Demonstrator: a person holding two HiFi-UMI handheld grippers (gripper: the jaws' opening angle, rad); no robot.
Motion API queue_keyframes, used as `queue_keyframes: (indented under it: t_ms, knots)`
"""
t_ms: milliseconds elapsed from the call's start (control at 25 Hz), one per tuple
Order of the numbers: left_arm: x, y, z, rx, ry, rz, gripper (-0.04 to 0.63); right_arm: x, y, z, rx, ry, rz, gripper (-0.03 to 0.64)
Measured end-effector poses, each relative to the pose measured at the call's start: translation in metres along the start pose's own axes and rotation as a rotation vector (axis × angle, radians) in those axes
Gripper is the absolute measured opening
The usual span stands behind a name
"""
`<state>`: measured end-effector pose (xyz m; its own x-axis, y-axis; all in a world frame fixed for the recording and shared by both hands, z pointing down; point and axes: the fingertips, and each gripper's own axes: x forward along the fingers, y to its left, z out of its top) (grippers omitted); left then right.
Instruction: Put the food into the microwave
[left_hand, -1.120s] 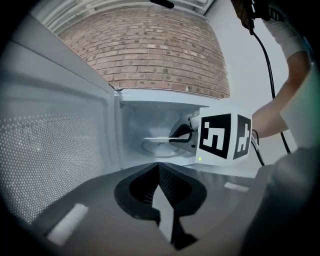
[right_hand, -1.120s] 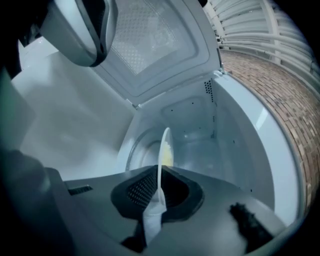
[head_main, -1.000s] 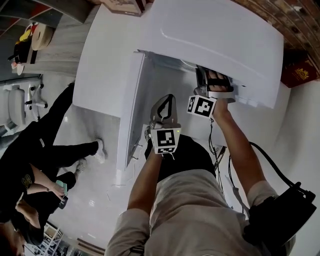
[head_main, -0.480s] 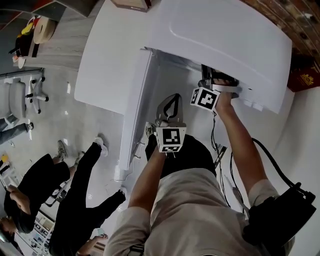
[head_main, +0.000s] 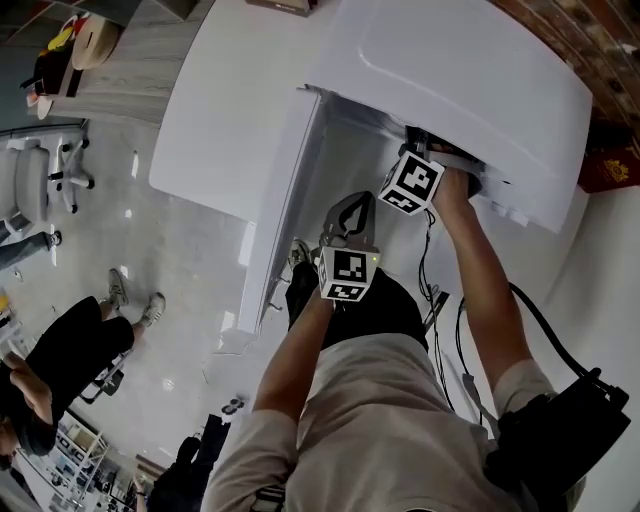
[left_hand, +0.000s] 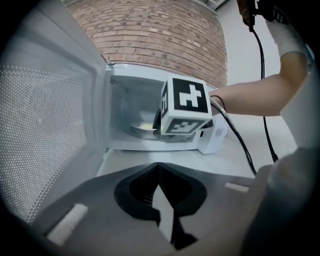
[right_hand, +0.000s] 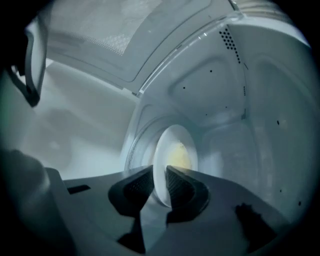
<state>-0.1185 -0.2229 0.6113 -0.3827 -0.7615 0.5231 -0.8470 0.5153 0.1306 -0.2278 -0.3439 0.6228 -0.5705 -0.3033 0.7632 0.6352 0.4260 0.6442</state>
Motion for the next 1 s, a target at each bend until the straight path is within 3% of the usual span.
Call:
queue_keyframes:
  t_ms: [160,360,640,720,800,1000]
  knots:
    - [0.002,-0.013,-0.008,-0.005,0.032,-0.061,0.008,-0.008,0.004,0.001,0.088,-0.011,0.127,0.109]
    - [0.0,-0.021,-0.013,-0.01,0.05,-0.093,0.008,-0.022,0.005,0.0,0.118,-0.019,0.185,0.164]
    - [-0.006,-0.022,-0.012,-0.008,0.045,-0.075,0.008,-0.059,0.012,0.009,0.08,-0.103,0.075,0.169]
    - [-0.009,-0.023,-0.01,-0.001,0.046,-0.075,0.008,-0.069,0.019,0.01,0.067,-0.132,0.063,0.145]
    - [-0.013,-0.025,-0.008,0.007,0.042,-0.079,0.008,-0.079,0.023,0.009,0.057,-0.153,0.045,0.044]
    - [-0.027,-0.027,0.006,0.01,-0.003,-0.07,0.008,-0.11,0.031,0.009,0.057,-0.196,0.013,0.011]
